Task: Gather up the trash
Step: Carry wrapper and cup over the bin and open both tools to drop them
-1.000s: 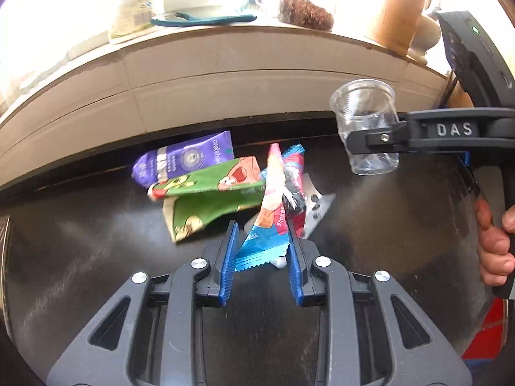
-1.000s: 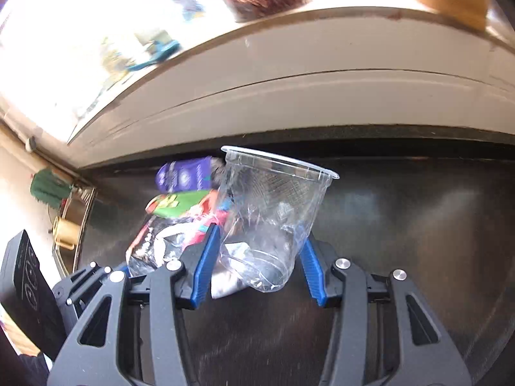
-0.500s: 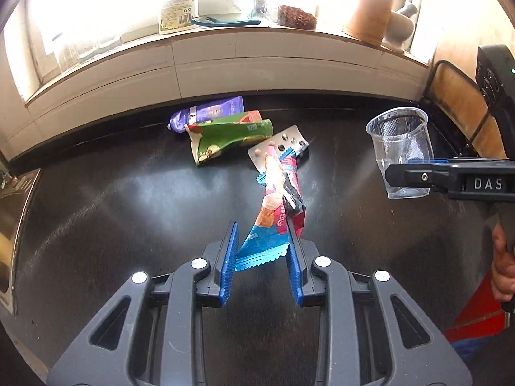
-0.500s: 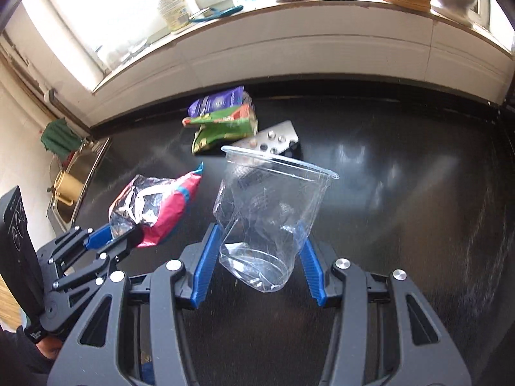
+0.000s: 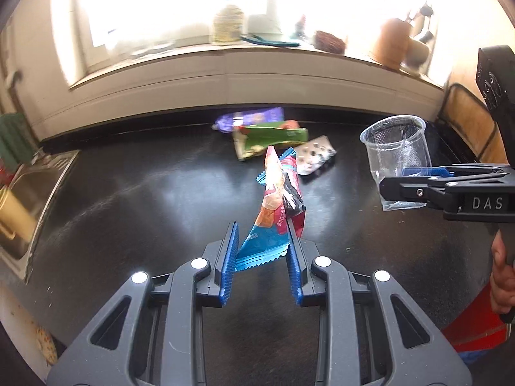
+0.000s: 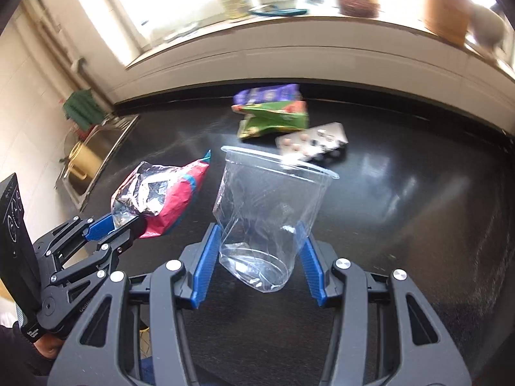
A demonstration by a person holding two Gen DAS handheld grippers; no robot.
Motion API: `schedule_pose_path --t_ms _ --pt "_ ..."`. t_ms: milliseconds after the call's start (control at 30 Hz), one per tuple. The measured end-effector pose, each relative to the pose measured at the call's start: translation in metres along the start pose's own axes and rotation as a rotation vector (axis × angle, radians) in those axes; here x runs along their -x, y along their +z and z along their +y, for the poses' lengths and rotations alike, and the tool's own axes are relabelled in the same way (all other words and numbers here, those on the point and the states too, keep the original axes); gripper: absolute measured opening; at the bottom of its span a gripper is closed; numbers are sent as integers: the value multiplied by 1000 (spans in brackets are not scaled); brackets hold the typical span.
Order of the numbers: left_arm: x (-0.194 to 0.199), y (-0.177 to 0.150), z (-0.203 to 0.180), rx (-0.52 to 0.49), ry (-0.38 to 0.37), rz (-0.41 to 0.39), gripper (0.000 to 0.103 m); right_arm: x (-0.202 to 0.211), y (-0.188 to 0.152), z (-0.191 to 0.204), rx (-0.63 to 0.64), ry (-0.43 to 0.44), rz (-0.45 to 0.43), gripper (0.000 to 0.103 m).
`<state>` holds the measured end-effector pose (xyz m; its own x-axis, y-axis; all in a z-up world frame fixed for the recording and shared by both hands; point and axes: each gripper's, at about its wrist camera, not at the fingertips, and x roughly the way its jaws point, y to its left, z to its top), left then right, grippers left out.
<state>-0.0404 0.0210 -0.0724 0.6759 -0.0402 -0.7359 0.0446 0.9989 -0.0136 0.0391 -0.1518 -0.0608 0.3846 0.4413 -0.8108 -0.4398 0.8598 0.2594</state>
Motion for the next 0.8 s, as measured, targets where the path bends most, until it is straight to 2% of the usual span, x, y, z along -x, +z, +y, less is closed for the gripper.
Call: schedule_pose_path --t_ms 200,367,600,800 --pt "41 -35 65 147 161 -7 28 -31 10 92 190 125 48 49" --pt "83 -86 128 310 331 10 28 -66 0 192 396 250 136 49" --pt "133 -175 197 564 526 81 28 -107 -49 318 661 403 274 49" --pt "151 -236 229 704 609 146 28 -132 -105 400 837 473 377 49"
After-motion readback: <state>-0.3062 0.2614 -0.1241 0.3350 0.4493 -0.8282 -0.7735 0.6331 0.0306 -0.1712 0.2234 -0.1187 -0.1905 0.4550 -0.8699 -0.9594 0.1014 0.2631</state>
